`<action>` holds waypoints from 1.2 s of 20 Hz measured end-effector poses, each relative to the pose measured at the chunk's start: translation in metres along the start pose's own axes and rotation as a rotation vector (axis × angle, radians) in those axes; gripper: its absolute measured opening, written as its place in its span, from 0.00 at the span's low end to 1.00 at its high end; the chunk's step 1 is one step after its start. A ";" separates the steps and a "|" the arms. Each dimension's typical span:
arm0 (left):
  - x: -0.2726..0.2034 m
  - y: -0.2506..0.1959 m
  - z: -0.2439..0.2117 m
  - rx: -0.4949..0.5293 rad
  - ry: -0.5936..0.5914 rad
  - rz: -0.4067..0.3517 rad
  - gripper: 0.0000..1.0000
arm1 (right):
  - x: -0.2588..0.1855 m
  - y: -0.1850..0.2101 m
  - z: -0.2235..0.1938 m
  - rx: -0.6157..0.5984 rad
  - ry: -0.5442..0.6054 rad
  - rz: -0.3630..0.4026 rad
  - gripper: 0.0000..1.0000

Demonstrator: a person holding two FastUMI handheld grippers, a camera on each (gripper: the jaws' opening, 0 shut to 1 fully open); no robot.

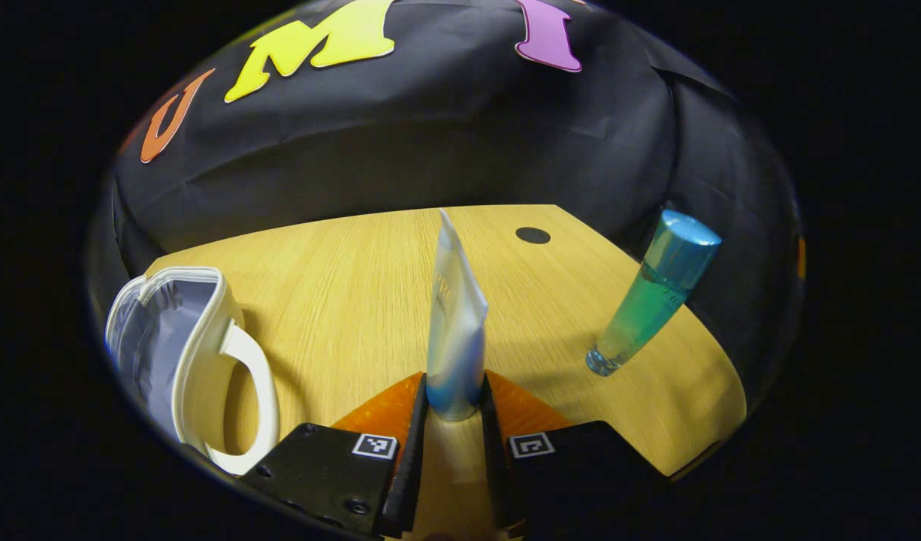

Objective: First open the suitcase, pack the skin care products into it, and then close the suitcase.

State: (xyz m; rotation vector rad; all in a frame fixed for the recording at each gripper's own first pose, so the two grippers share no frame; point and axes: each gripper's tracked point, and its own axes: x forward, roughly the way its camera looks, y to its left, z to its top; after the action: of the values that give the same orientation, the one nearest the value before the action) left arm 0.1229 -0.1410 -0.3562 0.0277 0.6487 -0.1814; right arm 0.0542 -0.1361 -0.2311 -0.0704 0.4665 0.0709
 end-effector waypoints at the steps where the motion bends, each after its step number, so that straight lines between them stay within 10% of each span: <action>1: -0.011 0.000 0.006 -0.007 -0.006 -0.009 0.40 | 0.007 0.007 -0.006 0.002 0.009 0.015 0.77; 14: -0.160 0.094 0.047 -0.077 -0.061 0.137 0.40 | 0.120 0.101 -0.057 0.023 0.110 0.132 0.80; 24: -0.203 0.175 0.030 -0.141 -0.035 0.230 0.40 | 0.137 0.104 -0.074 0.034 0.169 0.075 0.40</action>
State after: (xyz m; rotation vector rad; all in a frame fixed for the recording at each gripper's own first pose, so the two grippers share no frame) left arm 0.0130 0.0615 -0.2151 -0.0366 0.6172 0.0859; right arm 0.1343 -0.0313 -0.3638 -0.0257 0.6396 0.1309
